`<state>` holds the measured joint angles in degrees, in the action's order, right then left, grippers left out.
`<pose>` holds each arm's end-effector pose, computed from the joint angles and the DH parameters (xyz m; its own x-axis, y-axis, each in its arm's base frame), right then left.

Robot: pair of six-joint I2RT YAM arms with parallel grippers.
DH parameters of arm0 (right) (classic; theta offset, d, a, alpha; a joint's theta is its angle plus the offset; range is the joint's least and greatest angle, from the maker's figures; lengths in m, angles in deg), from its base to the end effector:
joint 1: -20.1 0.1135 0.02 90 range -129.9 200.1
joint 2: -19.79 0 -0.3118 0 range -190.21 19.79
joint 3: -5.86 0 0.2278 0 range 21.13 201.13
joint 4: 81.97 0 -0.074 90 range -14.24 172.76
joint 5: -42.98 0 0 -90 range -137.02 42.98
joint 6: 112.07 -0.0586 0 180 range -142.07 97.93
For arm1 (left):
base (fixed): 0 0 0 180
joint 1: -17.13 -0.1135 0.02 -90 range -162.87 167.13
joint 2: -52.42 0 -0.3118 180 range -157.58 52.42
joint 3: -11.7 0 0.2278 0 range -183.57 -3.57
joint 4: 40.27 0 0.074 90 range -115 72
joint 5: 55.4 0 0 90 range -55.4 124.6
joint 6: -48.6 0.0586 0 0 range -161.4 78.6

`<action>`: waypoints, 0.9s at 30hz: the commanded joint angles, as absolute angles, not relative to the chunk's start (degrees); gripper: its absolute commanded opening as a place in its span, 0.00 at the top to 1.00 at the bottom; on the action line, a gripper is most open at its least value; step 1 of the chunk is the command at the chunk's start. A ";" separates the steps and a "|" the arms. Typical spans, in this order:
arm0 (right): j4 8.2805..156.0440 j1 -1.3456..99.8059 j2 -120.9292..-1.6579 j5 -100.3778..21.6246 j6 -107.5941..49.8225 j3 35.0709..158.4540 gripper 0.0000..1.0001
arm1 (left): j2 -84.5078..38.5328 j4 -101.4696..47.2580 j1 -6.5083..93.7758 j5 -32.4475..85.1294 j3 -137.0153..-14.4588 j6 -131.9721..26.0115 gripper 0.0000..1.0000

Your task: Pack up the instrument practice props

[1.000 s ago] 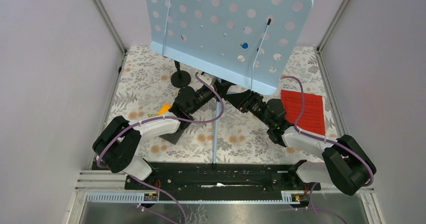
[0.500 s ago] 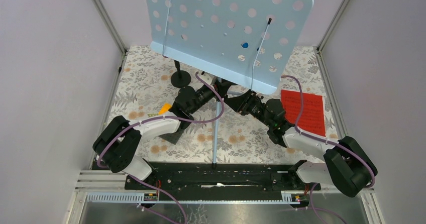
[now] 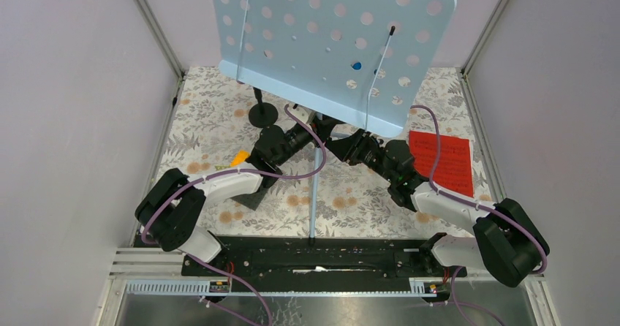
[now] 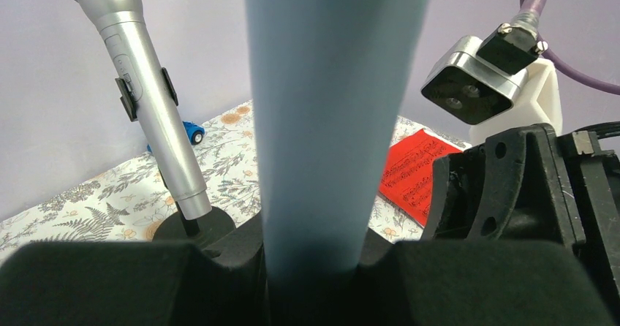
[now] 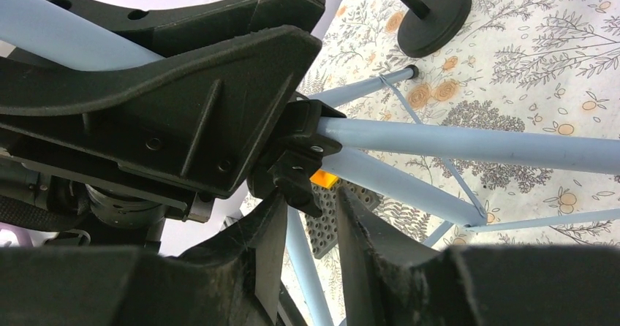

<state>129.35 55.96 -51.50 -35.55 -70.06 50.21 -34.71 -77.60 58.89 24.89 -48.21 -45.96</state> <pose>0.1991 0.1583 0.3157 -0.5046 0.5338 -0.6786 -0.5378 0.4206 0.7307 0.2446 -0.2316 0.3438 0.0685 -0.1662 -0.9837 0.7883 0.6134 -0.0488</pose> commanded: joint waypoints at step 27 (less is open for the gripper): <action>131.41 56.86 -53.73 -17.37 9.64 48.63 0.98 | -40.39 -60.77 57.55 28.80 -46.61 -55.46 1.00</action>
<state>142.13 55.57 -54.60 -23.97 -17.25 48.20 -35.15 -77.54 58.70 25.19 -49.09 -46.26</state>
